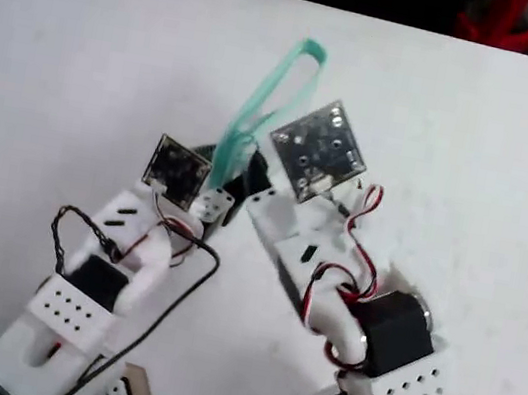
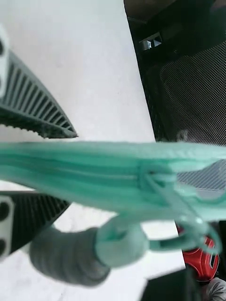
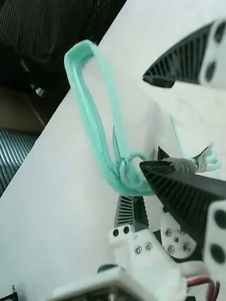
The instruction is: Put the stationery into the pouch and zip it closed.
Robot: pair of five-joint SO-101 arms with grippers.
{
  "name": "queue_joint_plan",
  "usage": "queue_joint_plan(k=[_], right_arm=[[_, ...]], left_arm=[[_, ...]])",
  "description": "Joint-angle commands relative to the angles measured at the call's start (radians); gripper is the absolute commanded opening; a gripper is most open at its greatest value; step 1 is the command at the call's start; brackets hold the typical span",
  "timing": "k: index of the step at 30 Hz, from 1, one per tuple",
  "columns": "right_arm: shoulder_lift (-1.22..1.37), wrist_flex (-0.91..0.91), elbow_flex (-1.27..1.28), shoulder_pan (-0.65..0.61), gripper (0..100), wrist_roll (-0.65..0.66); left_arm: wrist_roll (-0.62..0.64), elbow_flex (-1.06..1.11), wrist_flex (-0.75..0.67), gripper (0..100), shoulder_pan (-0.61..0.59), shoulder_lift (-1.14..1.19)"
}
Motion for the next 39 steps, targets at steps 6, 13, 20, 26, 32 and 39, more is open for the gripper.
queue_joint_plan(k=[6, 13, 20, 26, 32, 39], right_arm=[[-0.005, 0.012, -0.017, -0.071, 29.5, 0.014], [0.013, 0.01, 0.012, -0.073, 29.5, 0.014], [0.067, -0.005, 0.034, -0.071, 26.5, 0.015], [0.071, -0.09, 0.037, -0.05, 9.0, 0.023], [0.061, -0.116, 0.029, 0.008, 1.7, 0.023], [0.061, -0.093, 0.029, 0.044, 1.9, 0.023]], left_arm=[[0.0, -0.006, -0.023, 17, -0.007, -0.004], [0.0, -0.006, -0.023, 17, -0.007, -0.004], [0.0, -0.006, -0.023, 17, -0.007, -0.004], [0.0, -0.006, -0.023, 17, -0.007, -0.004], [0.0, -0.021, -0.018, 18, -0.007, -0.01], [0.098, -0.029, 0.083, 22, -0.071, -0.262]])
